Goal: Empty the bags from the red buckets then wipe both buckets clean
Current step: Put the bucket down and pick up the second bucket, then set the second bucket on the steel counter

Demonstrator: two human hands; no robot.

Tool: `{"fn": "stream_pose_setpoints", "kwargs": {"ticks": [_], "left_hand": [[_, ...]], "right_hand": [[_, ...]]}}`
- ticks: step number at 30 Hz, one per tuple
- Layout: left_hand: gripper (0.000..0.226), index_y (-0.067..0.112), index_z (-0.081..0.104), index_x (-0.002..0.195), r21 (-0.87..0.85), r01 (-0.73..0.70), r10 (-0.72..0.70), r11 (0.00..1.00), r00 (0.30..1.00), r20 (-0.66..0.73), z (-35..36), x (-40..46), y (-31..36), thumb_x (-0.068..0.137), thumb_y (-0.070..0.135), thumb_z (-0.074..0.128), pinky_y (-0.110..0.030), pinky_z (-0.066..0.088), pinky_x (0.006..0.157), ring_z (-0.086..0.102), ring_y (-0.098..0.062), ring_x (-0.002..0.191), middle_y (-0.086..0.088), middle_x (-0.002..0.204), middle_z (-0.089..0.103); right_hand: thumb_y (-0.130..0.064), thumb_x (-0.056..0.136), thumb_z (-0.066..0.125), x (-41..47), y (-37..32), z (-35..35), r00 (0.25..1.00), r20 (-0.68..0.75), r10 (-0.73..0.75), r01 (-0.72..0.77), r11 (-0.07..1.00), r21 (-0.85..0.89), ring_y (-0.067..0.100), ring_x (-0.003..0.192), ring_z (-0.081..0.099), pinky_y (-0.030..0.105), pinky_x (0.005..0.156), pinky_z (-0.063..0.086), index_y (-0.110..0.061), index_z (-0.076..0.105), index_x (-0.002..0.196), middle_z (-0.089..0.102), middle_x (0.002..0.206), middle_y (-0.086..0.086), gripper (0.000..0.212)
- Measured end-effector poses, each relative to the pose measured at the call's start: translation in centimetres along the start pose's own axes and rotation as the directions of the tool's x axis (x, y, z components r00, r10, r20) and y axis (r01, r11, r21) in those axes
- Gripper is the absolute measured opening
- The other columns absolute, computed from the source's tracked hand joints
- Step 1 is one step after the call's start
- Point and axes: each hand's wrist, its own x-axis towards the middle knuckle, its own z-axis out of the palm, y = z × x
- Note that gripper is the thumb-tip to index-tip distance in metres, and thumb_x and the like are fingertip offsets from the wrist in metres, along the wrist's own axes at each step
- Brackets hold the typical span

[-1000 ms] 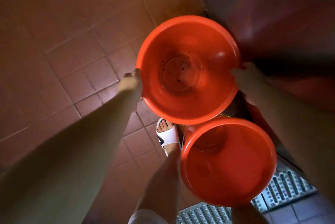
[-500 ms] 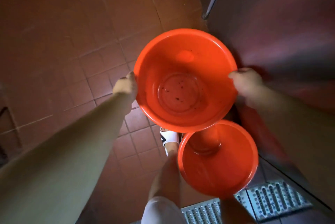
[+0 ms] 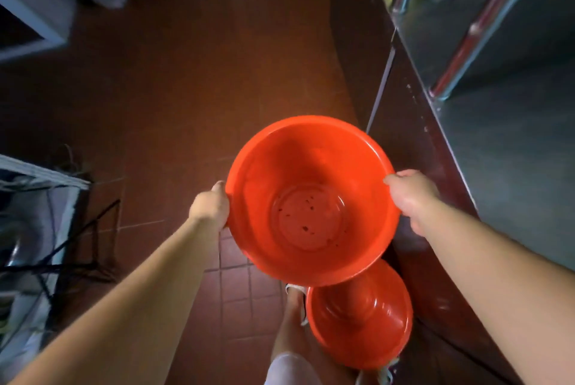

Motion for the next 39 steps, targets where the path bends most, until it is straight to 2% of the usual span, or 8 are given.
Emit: {"fn": "stream_pose_setpoints", "kwargs": {"ticks": [3,5,7,9,16,22,28,39], "left_hand": [[0.041,0.007,0.072,0.102,-0.045,-0.014,0.013,0.999,1.0,-0.017,-3.5,-6.3,0.1,0.102,0.04,0.048,-0.051,0.06,0.088,0.066,-0.034,0.082,-0.016,0.089,0.067],[0.038,0.011,0.064,0.08,-0.082,-0.019,0.018,0.996,1.0,-0.013,-5.7,-10.2,0.3,0.101,0.037,0.046,-0.049,0.059,0.076,0.06,-0.031,0.07,-0.014,0.073,0.059],[0.035,0.015,0.059,0.075,-0.13,-0.022,0.026,0.991,0.999,0.026,-7.9,-13.5,0.7,0.1,0.036,0.047,-0.044,0.052,0.072,0.056,-0.027,0.062,-0.009,0.064,0.054],[0.033,0.017,0.062,0.076,-0.152,-0.003,0.019,0.988,0.994,0.107,-10.3,-16.2,1.0,0.1,0.037,0.05,-0.04,0.051,0.072,0.055,-0.025,0.059,-0.005,0.059,0.056],[0.044,0.007,0.066,0.112,-0.162,-0.02,0.083,0.987,0.916,0.392,-15.5,-22.3,3.2,0.108,0.046,0.047,-0.037,0.057,0.07,0.066,-0.027,0.078,-0.012,0.092,0.066],[0.045,0.007,0.069,0.108,-0.051,-0.143,0.147,0.988,0.828,0.54,-16.3,-26.7,5.5,0.108,0.047,0.047,-0.038,0.054,0.069,0.065,-0.028,0.081,-0.013,0.094,0.067],[0.046,0.008,0.068,0.103,0.017,-0.326,0.233,0.945,0.712,0.663,-12.1,-33.4,8.7,0.108,0.047,0.044,-0.038,0.053,0.072,0.062,-0.027,0.081,-0.013,0.092,0.066],[0.05,0.005,0.064,0.124,0.063,-0.595,0.305,0.801,0.496,0.813,1.8,-52.9,9.1,0.108,0.048,0.043,-0.036,0.051,0.065,0.061,-0.023,0.077,-0.01,0.092,0.063]], "right_hand": [[-0.034,0.08,0.058,-5.3,-2.8,-4.1,0.997,0.038,-0.066,0.069,0.995,-0.077,0.024,0.07,0.066,0.03,0.058,0.049,-0.014,0.069,0.079,0.071,0.078,0.004,0.024],[-0.033,0.082,0.055,-8.6,-4.4,-6.6,0.995,0.084,-0.058,0.062,0.997,-0.047,0.033,0.081,0.07,0.042,0.071,0.059,-0.008,0.073,0.091,0.073,0.087,0.012,0.031],[-0.03,0.087,0.056,-11.9,-5.8,-9.1,0.993,0.115,-0.021,0.017,0.999,0.034,0.033,0.085,0.071,0.048,0.079,0.061,-0.008,0.072,0.1,0.074,0.093,0.013,0.031],[-0.027,0.09,0.058,-15.2,-6.5,-11.7,0.99,0.141,-0.01,-0.002,0.996,0.084,0.028,0.076,0.071,0.039,0.066,0.059,-0.011,0.071,0.098,0.075,0.085,0.01,0.023],[-0.022,0.095,0.056,-27.1,-6.9,-18.9,0.989,0.127,0.081,-0.098,0.985,0.14,0.022,0.063,0.058,0.028,0.06,0.046,-0.017,0.066,0.092,0.061,0.068,0.002,0.011],[-0.017,0.091,0.055,-36.5,-3.5,-23.7,0.979,0.026,0.201,-0.201,0.947,0.252,0.017,0.054,0.054,0.025,0.057,0.046,-0.019,0.061,0.075,0.056,0.045,-0.004,0.018],[-0.02,0.092,0.056,-43.4,1.8,-30.3,0.963,-0.069,0.262,-0.21,0.882,0.423,0.016,0.06,0.058,0.025,0.06,0.051,-0.02,0.062,0.079,0.062,0.071,-0.001,0.015],[-0.021,0.089,0.063,-50.9,16.5,-45.8,0.879,-0.26,0.4,-0.155,0.755,0.637,0.017,0.069,0.062,0.025,0.05,0.052,-0.016,0.066,0.087,0.067,0.081,0.002,0.006]]}}
